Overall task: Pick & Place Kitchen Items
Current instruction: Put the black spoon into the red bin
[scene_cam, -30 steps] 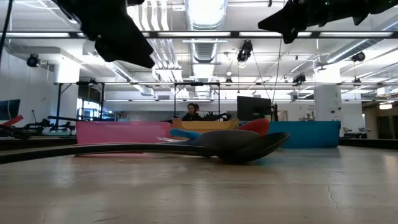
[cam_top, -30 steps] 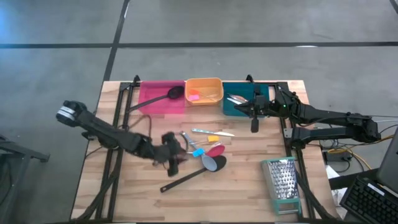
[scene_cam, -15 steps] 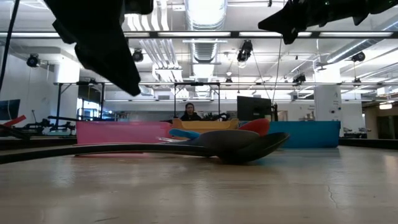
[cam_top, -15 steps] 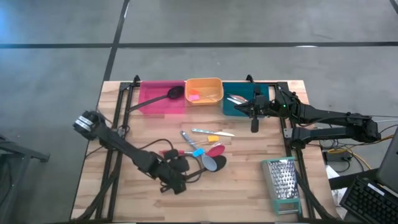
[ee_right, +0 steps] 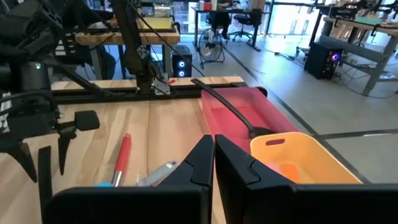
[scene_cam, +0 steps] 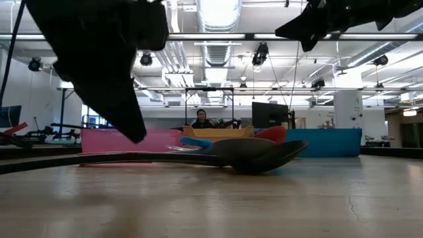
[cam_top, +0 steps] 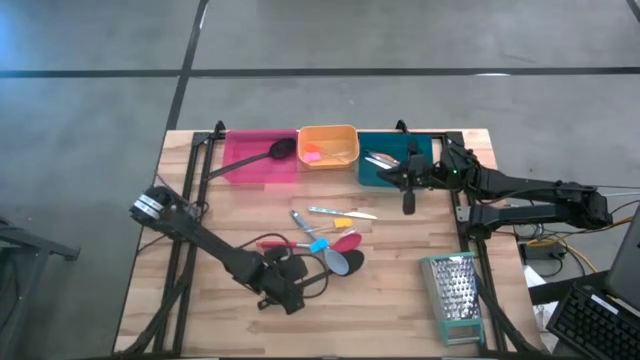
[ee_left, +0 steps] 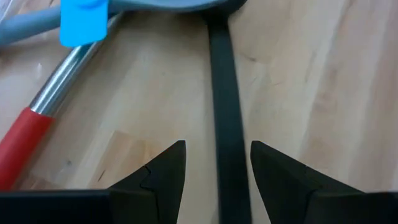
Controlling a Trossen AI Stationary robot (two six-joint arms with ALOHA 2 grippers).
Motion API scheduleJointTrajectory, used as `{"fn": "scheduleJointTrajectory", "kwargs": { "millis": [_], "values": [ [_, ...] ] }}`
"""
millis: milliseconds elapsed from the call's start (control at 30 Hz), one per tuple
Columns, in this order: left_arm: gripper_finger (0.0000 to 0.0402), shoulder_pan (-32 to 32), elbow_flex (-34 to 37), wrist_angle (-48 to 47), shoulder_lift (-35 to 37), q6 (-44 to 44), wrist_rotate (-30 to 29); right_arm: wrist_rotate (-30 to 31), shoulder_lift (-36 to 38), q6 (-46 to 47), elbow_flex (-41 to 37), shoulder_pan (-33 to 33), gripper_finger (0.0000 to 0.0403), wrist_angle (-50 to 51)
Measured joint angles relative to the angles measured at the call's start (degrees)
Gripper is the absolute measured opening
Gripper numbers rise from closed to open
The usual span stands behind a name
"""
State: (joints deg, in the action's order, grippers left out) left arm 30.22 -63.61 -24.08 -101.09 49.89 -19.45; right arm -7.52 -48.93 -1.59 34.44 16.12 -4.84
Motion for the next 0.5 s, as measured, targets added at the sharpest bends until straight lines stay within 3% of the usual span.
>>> {"fn": "scheduleJointTrajectory", "kwargs": {
  "millis": [300,500],
  "values": [
    [0.0186,0.0,-0.11,3.12,-5.64,3.23,-0.82,0.0,-0.04,1.15,-2.4,0.0,0.0008,-0.09],
    [0.0186,0.0,-0.16,4.08,-5.57,1.99,-2.44,0.0,-0.04,3.01,-2.87,0.0,0.0008,-0.09]
  ]
}}
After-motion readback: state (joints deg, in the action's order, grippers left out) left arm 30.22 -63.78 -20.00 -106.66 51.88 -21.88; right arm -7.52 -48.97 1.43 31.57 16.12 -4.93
